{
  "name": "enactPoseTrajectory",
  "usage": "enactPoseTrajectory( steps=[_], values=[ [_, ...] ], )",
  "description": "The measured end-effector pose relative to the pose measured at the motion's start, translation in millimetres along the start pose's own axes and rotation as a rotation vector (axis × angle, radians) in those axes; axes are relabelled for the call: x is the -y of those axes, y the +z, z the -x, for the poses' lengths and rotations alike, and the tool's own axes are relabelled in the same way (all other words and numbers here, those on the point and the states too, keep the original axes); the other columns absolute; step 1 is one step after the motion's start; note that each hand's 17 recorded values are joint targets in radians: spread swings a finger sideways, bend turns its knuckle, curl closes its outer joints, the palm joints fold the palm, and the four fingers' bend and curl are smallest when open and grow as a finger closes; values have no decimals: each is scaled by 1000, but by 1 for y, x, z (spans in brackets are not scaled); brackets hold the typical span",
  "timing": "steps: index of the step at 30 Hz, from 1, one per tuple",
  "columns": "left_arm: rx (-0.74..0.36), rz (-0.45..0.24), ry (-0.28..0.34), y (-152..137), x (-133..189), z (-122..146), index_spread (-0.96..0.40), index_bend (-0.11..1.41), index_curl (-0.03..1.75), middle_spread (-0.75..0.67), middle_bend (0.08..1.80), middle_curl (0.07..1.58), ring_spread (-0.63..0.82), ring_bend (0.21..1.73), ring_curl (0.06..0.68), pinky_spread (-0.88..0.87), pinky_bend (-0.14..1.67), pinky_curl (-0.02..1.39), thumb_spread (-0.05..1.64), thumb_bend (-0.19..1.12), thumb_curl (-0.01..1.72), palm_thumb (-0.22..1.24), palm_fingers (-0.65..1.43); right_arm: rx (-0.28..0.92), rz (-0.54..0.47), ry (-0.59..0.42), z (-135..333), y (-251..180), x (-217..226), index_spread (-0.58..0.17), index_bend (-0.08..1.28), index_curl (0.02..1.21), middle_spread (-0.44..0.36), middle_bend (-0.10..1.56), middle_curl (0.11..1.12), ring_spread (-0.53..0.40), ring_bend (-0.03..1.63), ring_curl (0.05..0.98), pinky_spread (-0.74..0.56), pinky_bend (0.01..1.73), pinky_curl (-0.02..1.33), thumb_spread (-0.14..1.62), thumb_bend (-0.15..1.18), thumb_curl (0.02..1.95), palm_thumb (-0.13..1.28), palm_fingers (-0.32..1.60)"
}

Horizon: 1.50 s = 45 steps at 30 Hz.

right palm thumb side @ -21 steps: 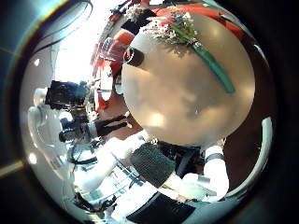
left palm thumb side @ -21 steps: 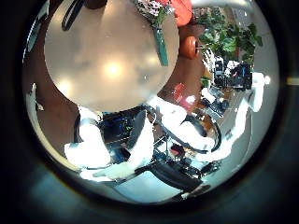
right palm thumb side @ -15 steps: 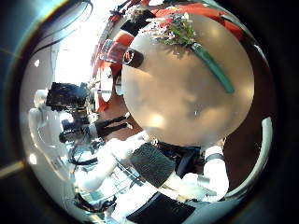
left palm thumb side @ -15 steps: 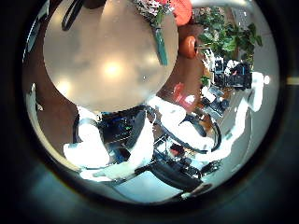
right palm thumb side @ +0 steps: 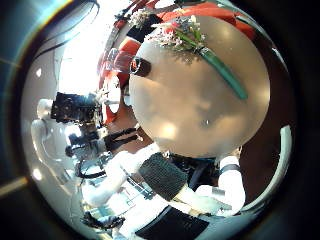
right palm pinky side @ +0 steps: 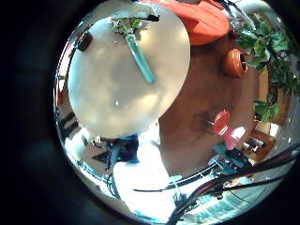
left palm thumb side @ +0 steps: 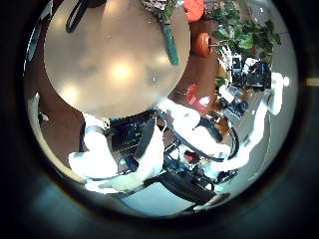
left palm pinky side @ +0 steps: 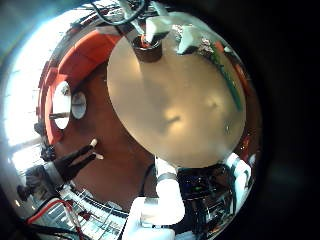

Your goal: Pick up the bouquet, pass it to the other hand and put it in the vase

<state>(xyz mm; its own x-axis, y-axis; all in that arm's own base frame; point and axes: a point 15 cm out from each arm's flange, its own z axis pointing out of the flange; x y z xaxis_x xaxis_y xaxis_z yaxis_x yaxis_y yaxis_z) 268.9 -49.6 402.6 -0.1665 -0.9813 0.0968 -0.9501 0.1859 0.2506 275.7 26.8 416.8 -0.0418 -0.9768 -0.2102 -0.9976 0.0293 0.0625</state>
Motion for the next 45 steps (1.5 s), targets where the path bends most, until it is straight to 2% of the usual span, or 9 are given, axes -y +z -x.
enactPoseTrajectory(
  steps=[7,10,16,21,26,28,37,45],
  values=[
    [147,41,76,-2,17,7,12,164,326,393,191,328,563,514,213,572,290,335,1162,-19,294,275,82,1,85,63,-21,17,17,-286,168,291,21,344,376,137,622,244,412,659,179,1204,-9,258,320,299],
    [149,50,95,-1,22,8,12,164,325,392,192,329,560,516,213,568,291,335,1169,-18,292,279,81,3,69,110,-33,11,20,-273,173,299,25,340,376,139,622,245,408,662,179,1208,-13,262,336,292],
    [145,64,120,3,26,13,21,165,322,397,191,330,557,519,214,557,295,335,1182,-19,288,273,78,1,37,135,-38,-3,23,-249,165,299,46,356,382,143,656,248,418,681,173,1204,-16,268,350,335],
    [139,67,136,4,29,15,25,166,322,400,191,330,557,520,215,553,297,336,1186,-18,287,271,74,3,61,161,-42,3,28,-226,167,301,54,359,384,136,685,252,424,706,172,1202,-18,270,353,348],
    [138,65,145,5,31,17,26,166,322,401,189,329,558,521,215,550,302,337,1190,-20,282,261,69,13,128,197,-53,25,45,-208,158,297,33,395,396,101,749,262,415,735,166,1188,-18,277,362,404],
    [136,62,145,5,32,18,26,167,322,401,190,329,558,522,215,550,303,338,1191,-19,282,259,68,15,151,218,-57,34,52,-180,166,303,61,385,396,93,766,269,407,757,167,1182,-16,284,372,394],
    [102,56,142,14,33,29,26,169,325,414,188,326,572,523,215,549,307,339,1197,-18,277,252,64,-24,126,308,-84,75,102,-156,167,299,53,390,407,47,847,289,344,887,172,1144,-21,311,391,386],
    [97,46,139,14,34,34,26,170,327,416,189,325,575,523,217,545,303,338,1199,-17,275,252,63,-25,209,334,-93,129,99,-145,165,308,52,432,428,3,917,309,269,968,159,1121,-24,326,389,399]
  ],
)
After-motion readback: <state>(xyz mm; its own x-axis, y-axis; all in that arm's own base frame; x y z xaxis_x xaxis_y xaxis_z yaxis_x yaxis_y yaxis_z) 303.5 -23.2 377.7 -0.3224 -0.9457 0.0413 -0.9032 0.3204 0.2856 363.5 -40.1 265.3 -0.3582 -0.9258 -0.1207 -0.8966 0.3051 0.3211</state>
